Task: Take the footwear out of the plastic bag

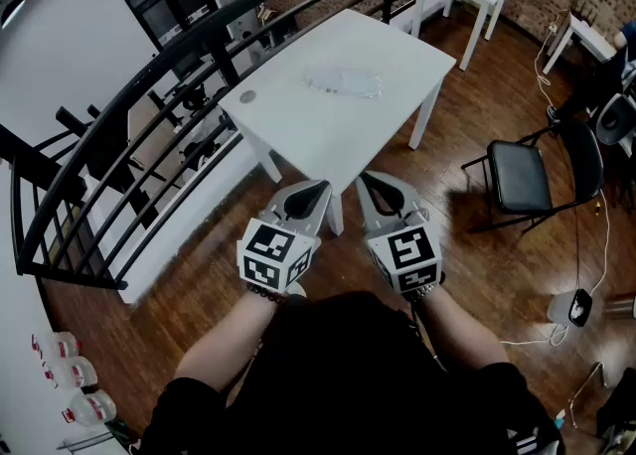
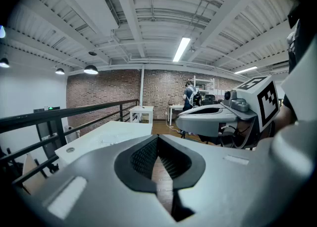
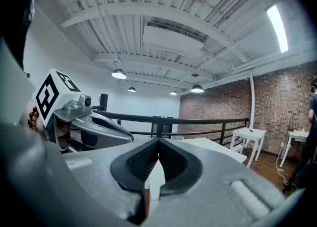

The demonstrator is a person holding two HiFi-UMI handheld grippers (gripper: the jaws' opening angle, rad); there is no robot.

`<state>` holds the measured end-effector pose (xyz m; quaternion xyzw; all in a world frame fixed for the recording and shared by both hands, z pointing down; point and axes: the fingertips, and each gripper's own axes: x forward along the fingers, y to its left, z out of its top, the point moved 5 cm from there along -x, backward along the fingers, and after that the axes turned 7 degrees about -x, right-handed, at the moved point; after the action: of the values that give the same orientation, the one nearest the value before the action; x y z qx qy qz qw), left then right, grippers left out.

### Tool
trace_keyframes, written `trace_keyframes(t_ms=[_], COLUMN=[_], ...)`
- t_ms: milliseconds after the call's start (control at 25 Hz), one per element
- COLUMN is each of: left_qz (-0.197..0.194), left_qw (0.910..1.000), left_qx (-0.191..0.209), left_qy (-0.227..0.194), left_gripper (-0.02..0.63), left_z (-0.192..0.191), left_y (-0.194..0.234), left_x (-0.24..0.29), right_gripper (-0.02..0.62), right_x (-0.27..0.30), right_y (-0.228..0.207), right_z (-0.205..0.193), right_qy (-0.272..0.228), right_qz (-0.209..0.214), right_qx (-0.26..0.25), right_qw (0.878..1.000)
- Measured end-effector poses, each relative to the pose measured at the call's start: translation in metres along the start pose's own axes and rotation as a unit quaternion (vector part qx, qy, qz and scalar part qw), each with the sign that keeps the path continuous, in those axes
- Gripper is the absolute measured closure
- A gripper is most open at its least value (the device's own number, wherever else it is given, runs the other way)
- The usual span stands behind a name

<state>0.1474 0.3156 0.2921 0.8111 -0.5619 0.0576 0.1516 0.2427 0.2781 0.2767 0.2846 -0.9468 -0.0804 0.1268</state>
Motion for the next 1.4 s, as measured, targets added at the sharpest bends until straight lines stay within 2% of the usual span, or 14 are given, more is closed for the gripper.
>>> trace_keyframes(t_ms=[400,1080,1400], left_qz=[-0.004,-0.044,-0.035], left_qw=[0.9999,0.9983,0.9976], left_qx=[-0.015,-0.035,-0.058], left_qy=[-0.004,-0.013,-0.015], left_gripper=[0.595,0.595,0.595], left_z=[0.0,0.028,0.027], left_y=[0.036,0.146,0.173], left_x=[0.012,0.028,0.028], right_gripper=[0.606,0.605,0.606], right_x=[0.036,0.138,0.164], right_y=[-0.002,0.003,0.005], right_z=[-0.007,0.029,0.032], right_qy=[0.022,0.047,0.064], right_qz=[-0.002,-0.032,-0.02], right_qx=[-0.009,-0.026,-0.037], right_qw=[1.0,0.998,0.997])
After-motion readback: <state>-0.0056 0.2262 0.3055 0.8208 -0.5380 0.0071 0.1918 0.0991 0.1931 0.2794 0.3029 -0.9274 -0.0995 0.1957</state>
